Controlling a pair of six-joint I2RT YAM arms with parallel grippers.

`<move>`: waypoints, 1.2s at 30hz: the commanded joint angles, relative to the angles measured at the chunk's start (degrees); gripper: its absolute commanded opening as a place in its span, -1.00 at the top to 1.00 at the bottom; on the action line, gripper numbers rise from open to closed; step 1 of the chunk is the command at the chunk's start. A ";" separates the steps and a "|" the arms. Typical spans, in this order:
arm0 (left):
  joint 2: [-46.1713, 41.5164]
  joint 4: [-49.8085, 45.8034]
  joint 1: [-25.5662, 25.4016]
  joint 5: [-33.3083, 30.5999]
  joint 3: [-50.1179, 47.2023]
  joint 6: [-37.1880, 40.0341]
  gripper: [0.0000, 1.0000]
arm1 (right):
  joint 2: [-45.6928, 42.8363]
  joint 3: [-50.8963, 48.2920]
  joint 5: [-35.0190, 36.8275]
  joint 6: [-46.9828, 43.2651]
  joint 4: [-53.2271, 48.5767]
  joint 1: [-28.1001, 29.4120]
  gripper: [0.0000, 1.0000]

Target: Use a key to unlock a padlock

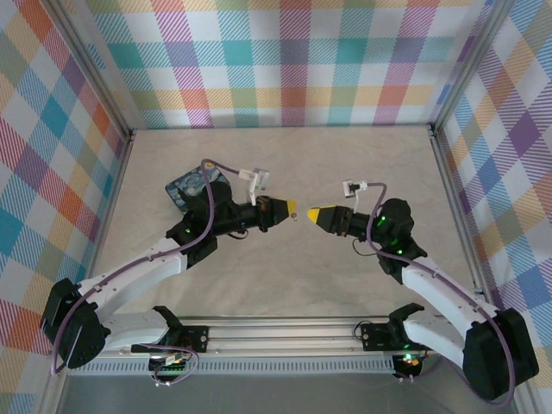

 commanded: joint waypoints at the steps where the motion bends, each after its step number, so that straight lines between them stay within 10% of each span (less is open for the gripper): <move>1: -0.53 1.28 0.60 3.20 1.96 1.78 1.00 | 1.72 2.93 -3.09 -1.01 5.22 1.78 -0.05; 36: 1.09 1.09 0.59 0.88 1.65 0.62 1.00 | 4.99 3.84 -1.95 -2.15 3.63 6.03 0.58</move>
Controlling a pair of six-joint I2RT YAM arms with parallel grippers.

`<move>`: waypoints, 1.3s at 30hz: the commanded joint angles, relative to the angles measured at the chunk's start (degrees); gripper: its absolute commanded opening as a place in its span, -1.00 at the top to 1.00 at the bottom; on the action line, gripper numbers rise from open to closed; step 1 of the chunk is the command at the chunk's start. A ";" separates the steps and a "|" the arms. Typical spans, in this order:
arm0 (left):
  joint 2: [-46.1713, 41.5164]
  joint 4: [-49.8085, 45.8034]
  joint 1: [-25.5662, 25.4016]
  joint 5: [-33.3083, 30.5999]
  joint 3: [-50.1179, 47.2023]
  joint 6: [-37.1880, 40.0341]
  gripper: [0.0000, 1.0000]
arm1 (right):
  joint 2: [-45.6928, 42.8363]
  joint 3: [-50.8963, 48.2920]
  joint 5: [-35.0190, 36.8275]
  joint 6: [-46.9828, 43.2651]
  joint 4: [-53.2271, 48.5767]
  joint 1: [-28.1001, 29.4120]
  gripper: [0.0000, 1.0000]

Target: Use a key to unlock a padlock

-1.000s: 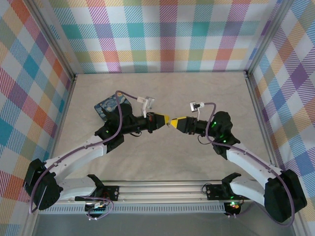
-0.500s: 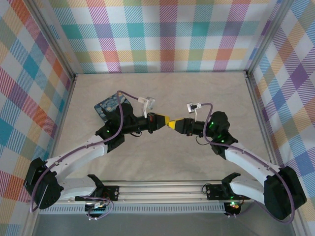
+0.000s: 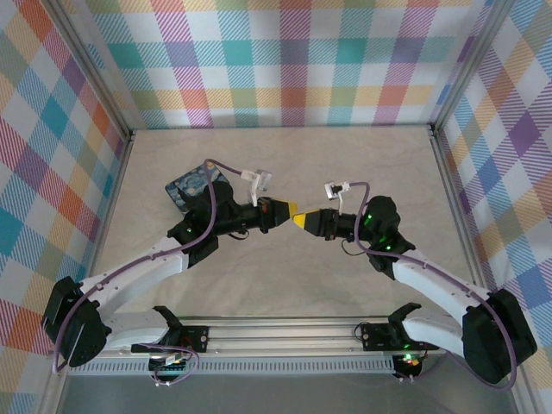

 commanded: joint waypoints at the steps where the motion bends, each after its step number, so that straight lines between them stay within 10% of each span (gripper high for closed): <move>1: 0.42 1.12 0.55 -0.22 1.65 0.49 1.00 | 0.34 2.01 -0.59 -1.80 1.13 0.39 0.58; 25: -0.94 1.06 1.21 -3.54 0.29 -0.41 1.00 | -2.49 2.08 2.71 -7.05 -9.63 0.70 1.00; 39: -2.51 -18.16 12.89 -12.26 3.88 4.71 -0.46 | -7.31 9.48 13.78 -27.23 -47.88 0.64 1.00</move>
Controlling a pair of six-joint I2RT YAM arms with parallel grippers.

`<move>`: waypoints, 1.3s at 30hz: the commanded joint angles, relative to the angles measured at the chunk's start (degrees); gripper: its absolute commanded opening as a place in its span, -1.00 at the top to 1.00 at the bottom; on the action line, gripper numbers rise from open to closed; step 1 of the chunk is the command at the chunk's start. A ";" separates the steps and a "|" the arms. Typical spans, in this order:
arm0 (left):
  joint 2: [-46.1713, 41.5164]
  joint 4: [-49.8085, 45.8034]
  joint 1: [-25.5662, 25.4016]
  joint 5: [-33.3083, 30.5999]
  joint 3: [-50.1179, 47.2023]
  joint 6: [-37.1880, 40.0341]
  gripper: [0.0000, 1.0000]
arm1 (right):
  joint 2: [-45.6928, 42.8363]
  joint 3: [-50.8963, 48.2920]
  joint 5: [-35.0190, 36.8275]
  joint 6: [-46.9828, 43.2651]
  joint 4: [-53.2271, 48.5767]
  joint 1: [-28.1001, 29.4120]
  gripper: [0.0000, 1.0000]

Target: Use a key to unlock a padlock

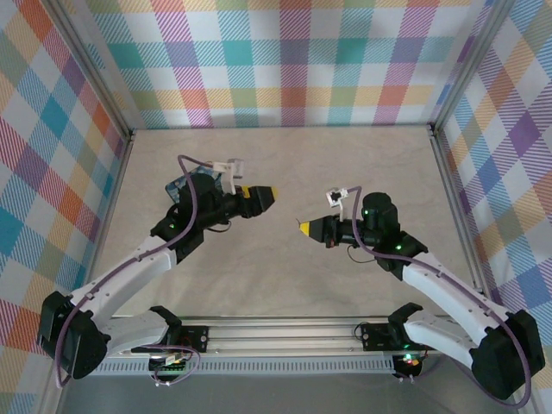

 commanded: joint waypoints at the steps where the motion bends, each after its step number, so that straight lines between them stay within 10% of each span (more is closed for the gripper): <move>1: 2.09 -10.98 3.99 -5.51 4.37 5.09 -0.51 | -0.55 3.54 5.22 -8.77 -14.36 0.21 1.00; 19: 39.10 -35.26 13.19 -35.91 32.13 19.63 -0.79 | 3.40 4.29 14.68 -9.75 -23.69 0.27 1.00; 39: 44.53 -31.73 12.71 -26.15 31.22 21.47 -0.86 | 4.94 2.80 11.73 -6.72 -23.46 -3.59 1.00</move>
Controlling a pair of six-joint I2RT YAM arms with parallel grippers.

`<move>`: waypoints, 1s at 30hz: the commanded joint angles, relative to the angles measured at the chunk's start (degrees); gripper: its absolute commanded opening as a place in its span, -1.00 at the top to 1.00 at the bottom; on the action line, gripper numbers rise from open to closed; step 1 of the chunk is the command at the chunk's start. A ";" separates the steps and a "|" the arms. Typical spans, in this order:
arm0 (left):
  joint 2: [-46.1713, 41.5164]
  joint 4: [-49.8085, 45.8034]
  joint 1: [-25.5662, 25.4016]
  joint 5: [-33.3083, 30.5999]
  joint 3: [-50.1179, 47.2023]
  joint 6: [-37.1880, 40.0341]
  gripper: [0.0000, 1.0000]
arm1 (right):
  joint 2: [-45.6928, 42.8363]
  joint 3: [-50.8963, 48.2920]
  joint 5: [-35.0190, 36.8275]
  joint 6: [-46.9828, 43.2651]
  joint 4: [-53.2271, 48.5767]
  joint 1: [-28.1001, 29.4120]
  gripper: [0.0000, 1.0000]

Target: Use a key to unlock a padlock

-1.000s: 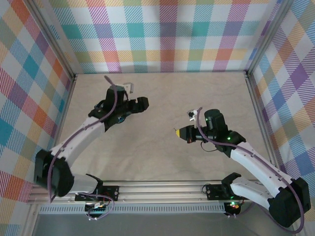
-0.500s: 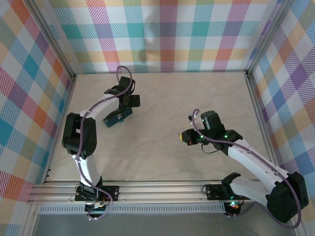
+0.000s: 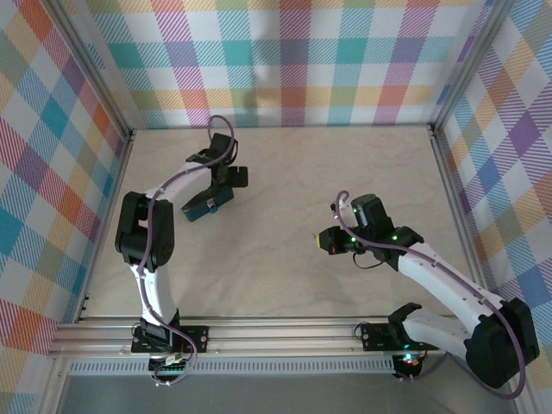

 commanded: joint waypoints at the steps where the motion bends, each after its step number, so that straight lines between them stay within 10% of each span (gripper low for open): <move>1: -2.13 -0.13 -1.53 2.88 -4.48 0.17 -0.86 | 0.07 -0.98 -3.13 2.09 0.25 -3.30 1.00; 18: -15.08 2.79 -19.54 2.77 -20.09 -9.25 -0.87 | -0.31 -2.11 -4.95 1.96 -1.95 -11.25 1.00; 30: -7.20 5.47 -29.80 8.28 -11.60 -12.13 -0.87 | -0.28 -3.31 -3.93 1.90 -1.44 -11.83 1.00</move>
